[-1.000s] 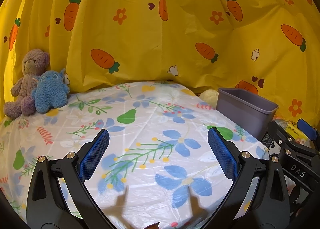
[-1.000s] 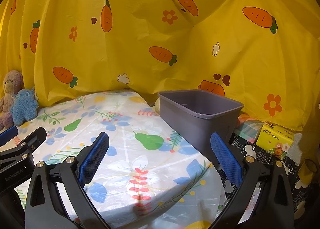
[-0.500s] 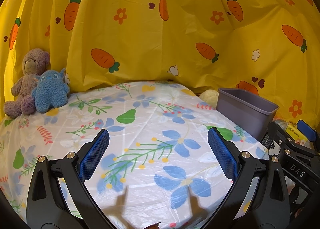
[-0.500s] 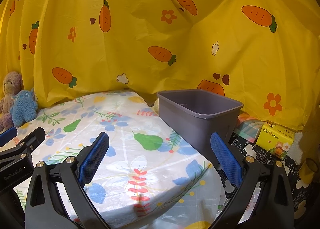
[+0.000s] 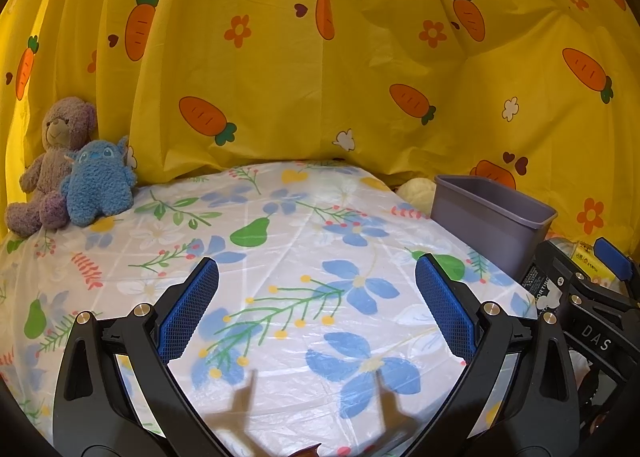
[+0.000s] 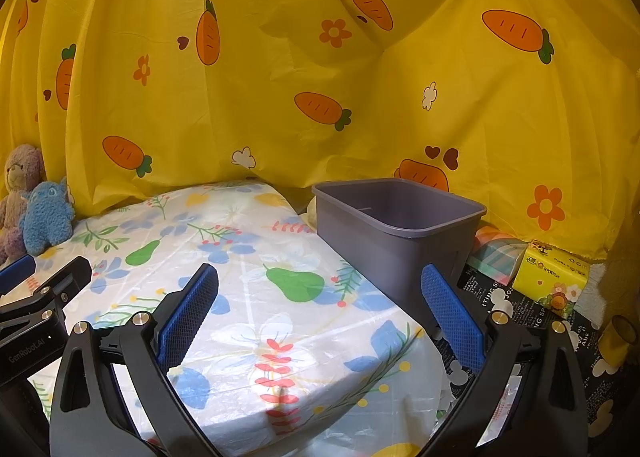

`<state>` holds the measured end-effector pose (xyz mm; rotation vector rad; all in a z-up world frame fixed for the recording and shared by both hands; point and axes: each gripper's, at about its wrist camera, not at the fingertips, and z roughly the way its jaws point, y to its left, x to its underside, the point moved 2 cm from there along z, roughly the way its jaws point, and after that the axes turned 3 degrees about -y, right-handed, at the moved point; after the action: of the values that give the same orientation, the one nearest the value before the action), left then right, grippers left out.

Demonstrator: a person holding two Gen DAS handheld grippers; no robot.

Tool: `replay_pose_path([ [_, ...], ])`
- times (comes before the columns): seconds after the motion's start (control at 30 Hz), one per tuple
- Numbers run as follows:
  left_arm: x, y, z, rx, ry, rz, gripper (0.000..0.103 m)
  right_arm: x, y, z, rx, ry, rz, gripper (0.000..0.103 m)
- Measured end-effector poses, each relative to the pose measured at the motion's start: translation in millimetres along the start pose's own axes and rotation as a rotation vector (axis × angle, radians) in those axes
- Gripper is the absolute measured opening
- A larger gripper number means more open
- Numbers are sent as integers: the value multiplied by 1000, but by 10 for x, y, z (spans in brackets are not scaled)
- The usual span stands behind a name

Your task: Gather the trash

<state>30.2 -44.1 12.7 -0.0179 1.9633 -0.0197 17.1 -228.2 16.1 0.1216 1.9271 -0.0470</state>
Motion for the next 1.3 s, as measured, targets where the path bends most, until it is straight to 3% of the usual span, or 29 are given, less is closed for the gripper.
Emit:
replay_pose_path([
  [1.3,36,-25,27,9,4,5,97,18,-35,31,3,5,7,98],
])
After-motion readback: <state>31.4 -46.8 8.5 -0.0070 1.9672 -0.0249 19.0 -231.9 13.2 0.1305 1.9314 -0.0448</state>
